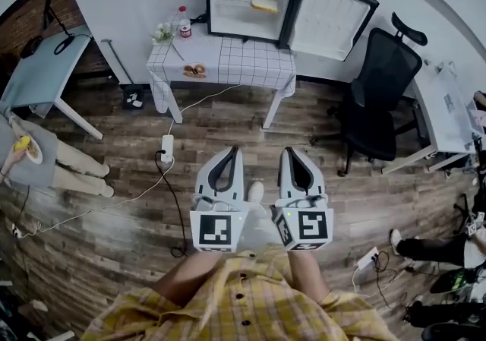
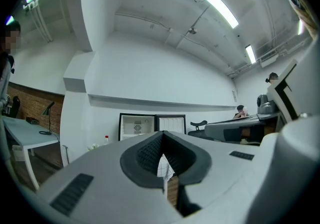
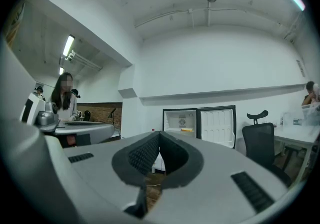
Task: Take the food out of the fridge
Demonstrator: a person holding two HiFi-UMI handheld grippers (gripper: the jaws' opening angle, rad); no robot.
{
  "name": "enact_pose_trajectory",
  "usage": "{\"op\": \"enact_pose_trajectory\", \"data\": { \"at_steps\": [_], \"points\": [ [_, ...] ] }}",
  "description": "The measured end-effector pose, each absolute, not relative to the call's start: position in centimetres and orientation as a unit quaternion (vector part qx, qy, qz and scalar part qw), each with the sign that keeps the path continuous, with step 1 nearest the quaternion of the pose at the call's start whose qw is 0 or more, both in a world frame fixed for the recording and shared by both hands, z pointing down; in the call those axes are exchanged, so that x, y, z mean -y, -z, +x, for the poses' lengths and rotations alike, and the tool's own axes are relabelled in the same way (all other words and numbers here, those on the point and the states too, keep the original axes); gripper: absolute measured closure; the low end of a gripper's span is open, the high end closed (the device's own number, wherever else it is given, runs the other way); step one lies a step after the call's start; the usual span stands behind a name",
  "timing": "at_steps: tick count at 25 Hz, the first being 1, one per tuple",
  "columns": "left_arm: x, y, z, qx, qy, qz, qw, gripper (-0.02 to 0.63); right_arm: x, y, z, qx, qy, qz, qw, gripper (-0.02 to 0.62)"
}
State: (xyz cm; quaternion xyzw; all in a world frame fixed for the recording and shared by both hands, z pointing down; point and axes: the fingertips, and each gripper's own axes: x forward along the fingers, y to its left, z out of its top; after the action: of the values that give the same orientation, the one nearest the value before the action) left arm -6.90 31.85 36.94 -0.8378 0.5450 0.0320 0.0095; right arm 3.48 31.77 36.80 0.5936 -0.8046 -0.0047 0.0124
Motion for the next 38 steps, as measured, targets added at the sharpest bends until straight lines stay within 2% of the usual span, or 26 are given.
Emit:
{"op": "enact_pose_trajectory", "data": {
  "at_steps": [14,30,38],
  "points": [
    [-21.6,-38.5,-7.5,-0.556,-0.028,-0.831,-0.005,0.601,-21.4,-38.9,4.4,0.8,-0.016,0.6,0.004,0.589],
    [-0.1,-37.0,-1.6,-0.576,-0.023,-0.817,-0.007,0.601,0.0,-37.5,10.2,0.808,-0.043,0.587,-0.008,0.589],
    [5.5,-36.2,0.7,-0.582,-0.011,-0.813,-0.002,0.601,5.8,-37.5,12.0,0.814,-0.049,0.578,-0.005,0.589]
  ]
}}
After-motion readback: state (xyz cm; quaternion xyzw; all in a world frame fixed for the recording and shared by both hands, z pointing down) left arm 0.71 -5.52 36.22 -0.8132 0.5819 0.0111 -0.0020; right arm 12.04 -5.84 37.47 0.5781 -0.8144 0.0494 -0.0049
